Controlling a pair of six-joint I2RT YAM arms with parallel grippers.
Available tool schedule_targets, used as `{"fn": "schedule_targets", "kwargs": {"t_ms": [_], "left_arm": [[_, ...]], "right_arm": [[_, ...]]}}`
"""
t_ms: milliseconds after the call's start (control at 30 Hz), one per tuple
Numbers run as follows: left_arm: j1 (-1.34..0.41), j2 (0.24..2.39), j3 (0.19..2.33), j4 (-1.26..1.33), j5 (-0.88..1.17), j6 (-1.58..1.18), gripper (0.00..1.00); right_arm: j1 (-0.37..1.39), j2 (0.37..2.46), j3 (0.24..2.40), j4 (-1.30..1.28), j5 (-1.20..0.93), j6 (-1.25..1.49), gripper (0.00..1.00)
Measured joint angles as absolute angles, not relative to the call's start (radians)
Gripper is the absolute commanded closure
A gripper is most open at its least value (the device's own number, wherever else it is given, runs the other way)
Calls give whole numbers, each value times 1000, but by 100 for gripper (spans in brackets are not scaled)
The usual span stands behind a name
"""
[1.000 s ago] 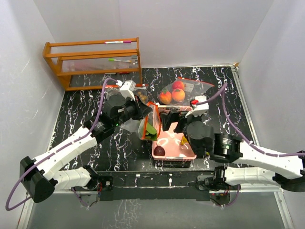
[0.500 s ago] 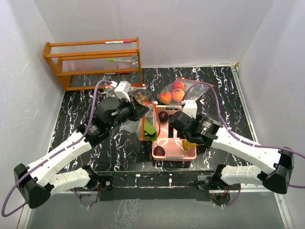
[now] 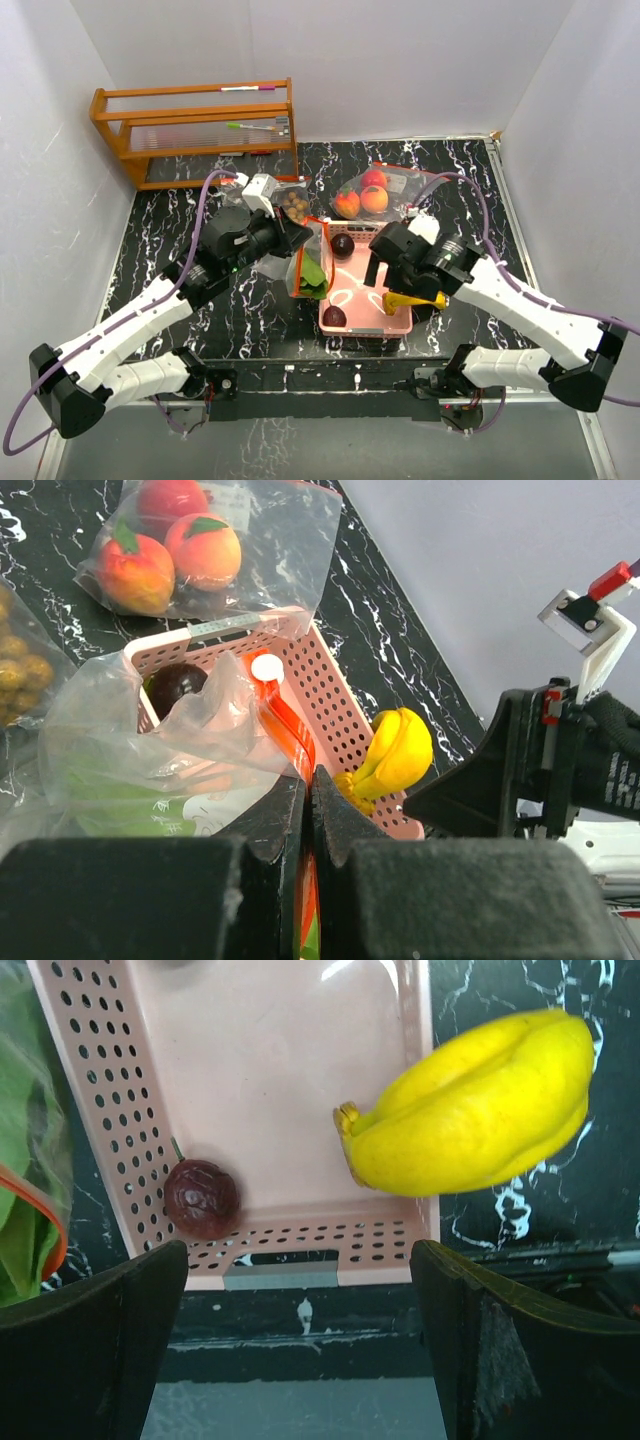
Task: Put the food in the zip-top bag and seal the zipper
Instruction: Pick up the fake fruit from the bin.
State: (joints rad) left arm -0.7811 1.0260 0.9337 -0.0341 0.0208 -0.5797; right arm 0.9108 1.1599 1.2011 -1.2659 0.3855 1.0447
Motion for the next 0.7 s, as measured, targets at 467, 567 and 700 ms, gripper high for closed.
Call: {"fn": "schedule_targets", "kwargs": {"t_ms": [467,567,700], "left_arm": [[-781,982,900,6,68,-570,100],[-781,957,897,5,68,-569,100],[-781,931,897,6,68,-568,100]], "right_arm": [[786,1022,1049,-1353,346,1382,2],[781,1037,1049,-1352,376,1430,2],[776,1041,1016,-1327,418,1486,2]]}}
